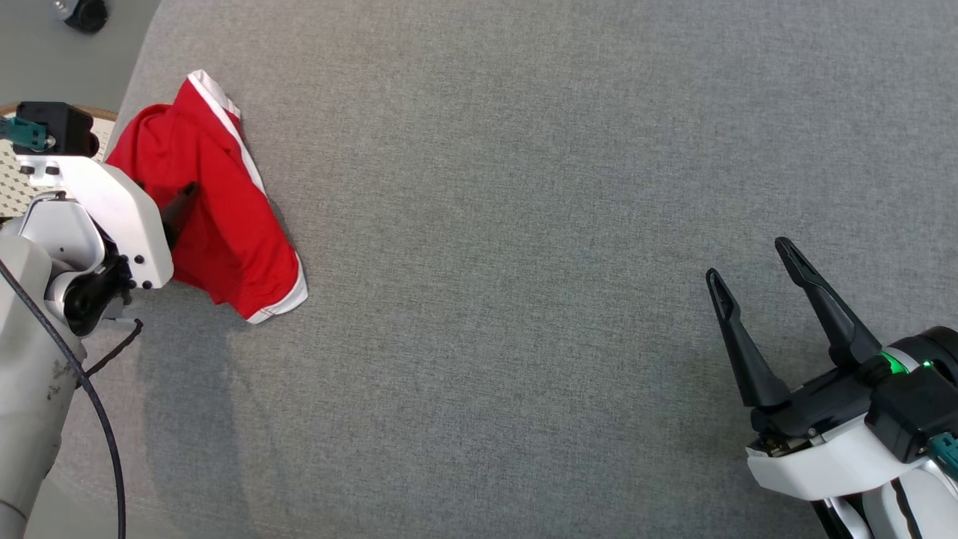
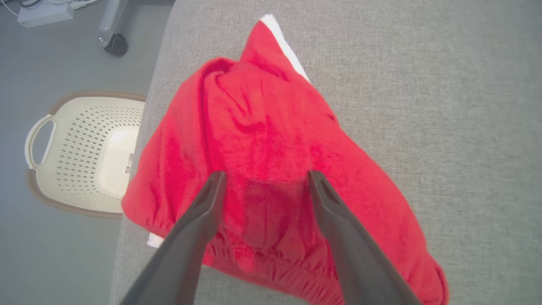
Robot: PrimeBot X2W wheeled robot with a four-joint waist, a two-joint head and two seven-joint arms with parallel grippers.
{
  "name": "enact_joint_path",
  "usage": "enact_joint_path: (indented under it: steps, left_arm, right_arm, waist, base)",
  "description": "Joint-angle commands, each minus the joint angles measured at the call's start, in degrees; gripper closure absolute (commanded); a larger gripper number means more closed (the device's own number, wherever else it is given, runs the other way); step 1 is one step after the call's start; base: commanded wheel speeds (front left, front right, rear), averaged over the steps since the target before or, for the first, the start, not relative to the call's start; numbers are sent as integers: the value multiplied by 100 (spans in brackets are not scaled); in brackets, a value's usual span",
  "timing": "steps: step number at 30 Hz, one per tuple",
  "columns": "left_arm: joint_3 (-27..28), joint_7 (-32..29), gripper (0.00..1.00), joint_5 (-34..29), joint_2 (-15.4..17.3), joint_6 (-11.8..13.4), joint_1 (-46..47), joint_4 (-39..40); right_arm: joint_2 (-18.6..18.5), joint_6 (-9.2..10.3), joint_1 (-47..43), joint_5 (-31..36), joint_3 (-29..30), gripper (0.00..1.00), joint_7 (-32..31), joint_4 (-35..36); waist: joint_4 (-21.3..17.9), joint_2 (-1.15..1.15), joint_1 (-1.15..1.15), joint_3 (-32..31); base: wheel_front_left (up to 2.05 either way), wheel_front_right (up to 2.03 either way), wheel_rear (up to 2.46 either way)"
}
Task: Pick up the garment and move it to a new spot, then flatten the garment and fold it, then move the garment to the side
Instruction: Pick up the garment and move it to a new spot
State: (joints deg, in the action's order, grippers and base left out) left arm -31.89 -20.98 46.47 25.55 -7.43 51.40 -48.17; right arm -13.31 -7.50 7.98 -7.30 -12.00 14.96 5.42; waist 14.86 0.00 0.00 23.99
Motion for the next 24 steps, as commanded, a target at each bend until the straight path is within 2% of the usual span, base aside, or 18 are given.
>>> enact_joint_path:
  steps: [1, 11, 12, 13, 14, 15, 24]
  left_arm:
    - [-32, 3, 0, 55, 35, -6, 127, -78]
    - [-402, -100, 0, 234, -43, -6, 368, -758]
    - [-424, -76, 11, 248, -55, -5, 370, -798]
    - [-450, -61, 61, 266, -74, -5, 383, -837]
    - [-478, -37, 87, 289, -92, -5, 400, -861]
    - [-502, -23, 100, 308, -103, -6, 413, -880]
    - [-501, 402, 100, 542, -173, -6, 469, -1056]
  right_arm:
    - [-35, 2, 77, -21, 8, 0, 12, 49]
    - [13, 2, 62, 30, 23, 0, 1, 23]
    - [16, 2, 57, 38, 23, 0, -5, 27]
    - [10, 2, 53, 42, 28, 0, -15, 23]
    - [7, 2, 49, 51, 45, 0, -28, 13]
    - [10, 2, 47, 61, 55, 0, -37, 11]
    - [99, 2, 5, 95, 65, 0, -45, -99]
  waist:
    - [-52, 0, 0, 58]
    - [-125, 0, 0, 146]
    - [-122, 0, 0, 146]
    - [-116, 0, 0, 148]
    - [-109, 0, 0, 147]
    - [-100, 0, 0, 144]
    - [-27, 0, 0, -43]
  base:
    - [0, 0, 0]
    - [0, 0, 0]
    - [0, 0, 0]
    - [0, 0, 0]
    - [0, 0, 0]
    - [0, 0, 0]
    - [0, 0, 0]
